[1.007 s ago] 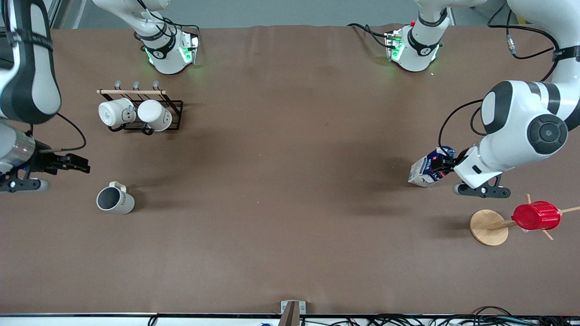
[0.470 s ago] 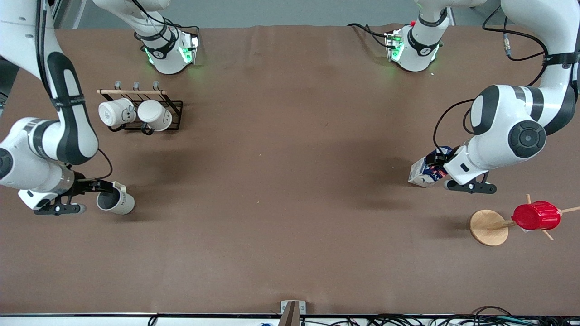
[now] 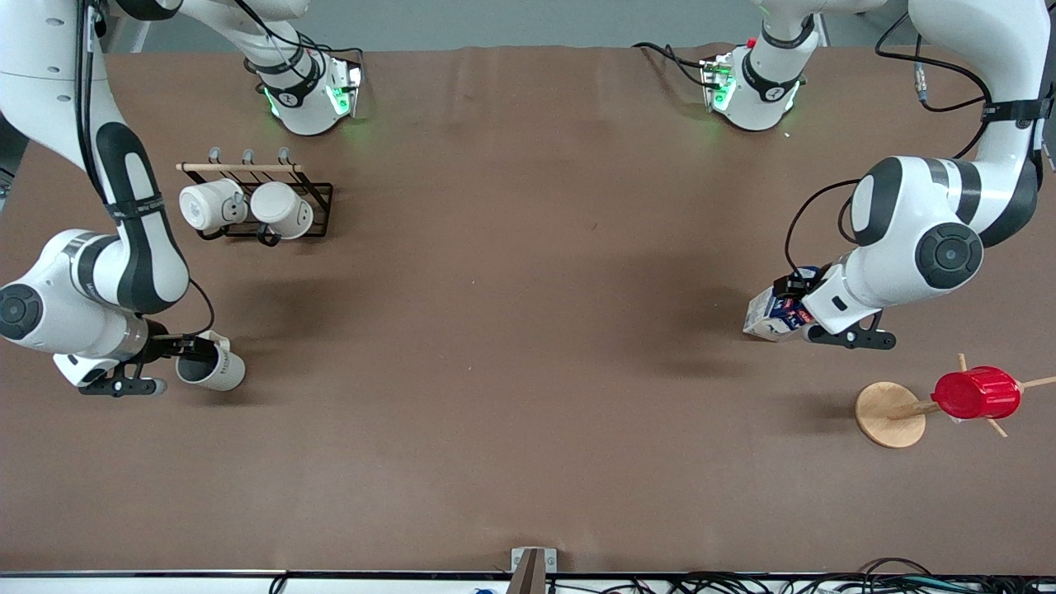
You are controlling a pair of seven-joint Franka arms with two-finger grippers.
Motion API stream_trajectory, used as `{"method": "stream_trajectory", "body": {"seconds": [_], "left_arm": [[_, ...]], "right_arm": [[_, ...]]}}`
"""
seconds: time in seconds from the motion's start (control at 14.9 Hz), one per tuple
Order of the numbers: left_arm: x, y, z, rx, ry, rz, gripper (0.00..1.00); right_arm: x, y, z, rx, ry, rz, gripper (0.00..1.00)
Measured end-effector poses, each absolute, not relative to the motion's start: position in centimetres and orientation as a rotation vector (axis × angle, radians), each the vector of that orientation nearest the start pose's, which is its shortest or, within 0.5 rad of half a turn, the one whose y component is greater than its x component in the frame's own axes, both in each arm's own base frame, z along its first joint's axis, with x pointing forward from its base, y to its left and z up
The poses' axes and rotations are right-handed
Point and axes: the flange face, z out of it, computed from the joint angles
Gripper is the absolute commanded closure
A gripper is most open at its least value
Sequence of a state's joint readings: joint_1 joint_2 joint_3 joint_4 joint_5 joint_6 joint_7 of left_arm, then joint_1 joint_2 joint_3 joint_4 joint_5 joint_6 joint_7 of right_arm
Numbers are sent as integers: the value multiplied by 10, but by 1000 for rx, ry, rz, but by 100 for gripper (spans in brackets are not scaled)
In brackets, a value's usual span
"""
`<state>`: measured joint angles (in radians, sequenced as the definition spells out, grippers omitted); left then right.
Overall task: Place cup and milk on table
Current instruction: 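Grasp the milk carton with the left gripper while the right gripper reaches the grey mug, then carry the grey mug and milk carton toward the table middle with both grippers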
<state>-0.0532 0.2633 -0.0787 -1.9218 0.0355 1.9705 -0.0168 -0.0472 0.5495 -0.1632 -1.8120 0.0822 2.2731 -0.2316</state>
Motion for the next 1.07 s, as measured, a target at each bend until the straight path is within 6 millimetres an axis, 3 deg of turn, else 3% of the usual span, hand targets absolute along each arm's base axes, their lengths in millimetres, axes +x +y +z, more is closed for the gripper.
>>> {"method": "stream_trajectory", "body": {"seconds": [0.07,0.4,0.74,0.87,1.07], "left_arm": [[582,-73,339,-3091,204,332,26],[581,-72,339,-3091,202,334,31],[581,-72,338,-3091,204,334,31],[581,-72,338,-3091,204,334,31],[582,-72,339,-3092,203,327,34]], "right_arm": [[631,-125,232,-3141,31,129,100],[638,-129,231,-3112,21,84,100],[663,-112,269,-3082,-18,99,100],[669,-81,277,-3057,46,137,100],[672,-3,295,-3006,244,169,100]]}}
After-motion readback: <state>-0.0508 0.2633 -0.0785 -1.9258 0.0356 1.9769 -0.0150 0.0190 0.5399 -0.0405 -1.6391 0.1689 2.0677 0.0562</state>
